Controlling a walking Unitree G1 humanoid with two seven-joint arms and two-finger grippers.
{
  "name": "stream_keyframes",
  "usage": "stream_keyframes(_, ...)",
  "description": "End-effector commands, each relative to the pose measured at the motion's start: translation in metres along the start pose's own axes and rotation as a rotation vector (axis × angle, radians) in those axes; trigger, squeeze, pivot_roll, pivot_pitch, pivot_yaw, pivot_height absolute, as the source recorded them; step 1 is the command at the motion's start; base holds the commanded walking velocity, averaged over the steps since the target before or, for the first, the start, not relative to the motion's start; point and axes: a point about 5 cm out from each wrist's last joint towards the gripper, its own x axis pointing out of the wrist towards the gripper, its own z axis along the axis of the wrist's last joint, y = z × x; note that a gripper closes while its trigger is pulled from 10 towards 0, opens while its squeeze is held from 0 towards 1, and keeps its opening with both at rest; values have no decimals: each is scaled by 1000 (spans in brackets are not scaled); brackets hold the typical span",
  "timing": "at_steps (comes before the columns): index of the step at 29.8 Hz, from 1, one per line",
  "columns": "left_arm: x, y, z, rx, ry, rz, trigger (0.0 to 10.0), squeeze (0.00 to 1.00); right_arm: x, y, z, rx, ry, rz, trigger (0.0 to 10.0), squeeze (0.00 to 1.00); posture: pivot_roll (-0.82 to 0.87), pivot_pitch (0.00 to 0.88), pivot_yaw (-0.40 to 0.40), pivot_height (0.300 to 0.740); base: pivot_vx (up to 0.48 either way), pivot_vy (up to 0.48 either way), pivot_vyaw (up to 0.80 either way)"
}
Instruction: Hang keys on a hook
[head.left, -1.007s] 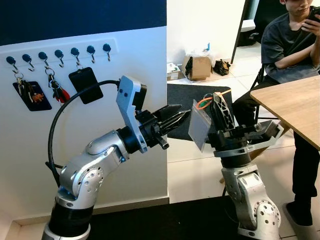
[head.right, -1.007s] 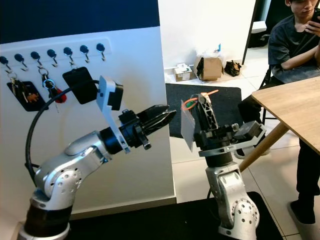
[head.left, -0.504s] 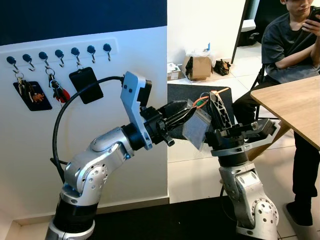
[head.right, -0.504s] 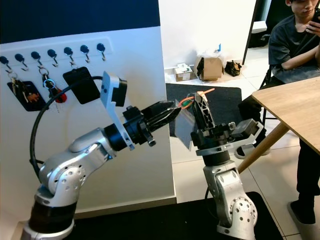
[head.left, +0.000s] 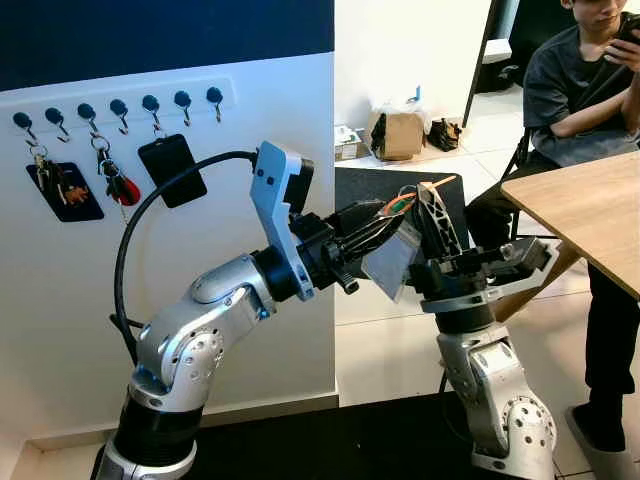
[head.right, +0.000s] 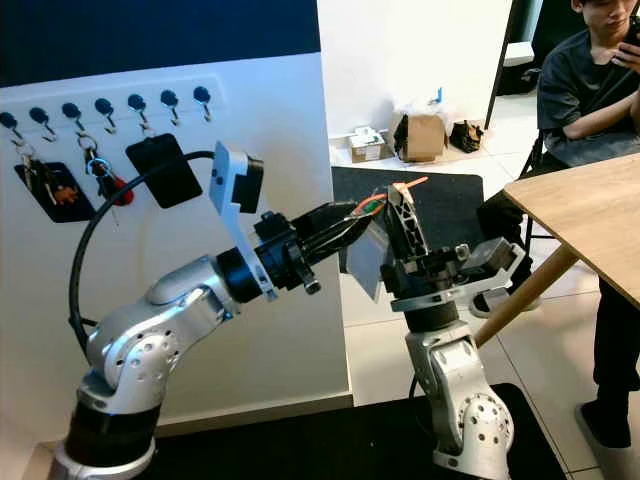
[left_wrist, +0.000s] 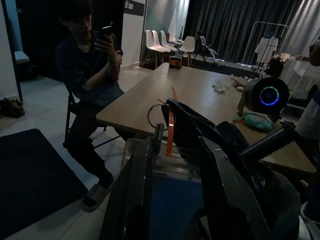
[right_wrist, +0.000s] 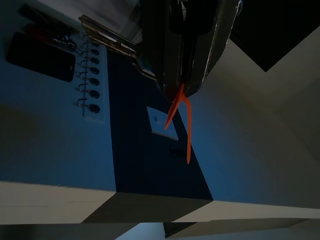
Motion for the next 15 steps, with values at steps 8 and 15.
stream_keyframes(8, 4, -4, -3, 4, 4, -15, 4353, 0, 0, -2, -4, 6, 15, 1, 10000, 0, 41, 175, 98, 740, 0, 0, 0)
stream_keyframes(15, 4, -3, -2, 6, 4, -11, 2667, 0, 0, -2, -4, 6, 19, -1, 10000, 0, 40, 174, 99, 740, 0, 0, 0)
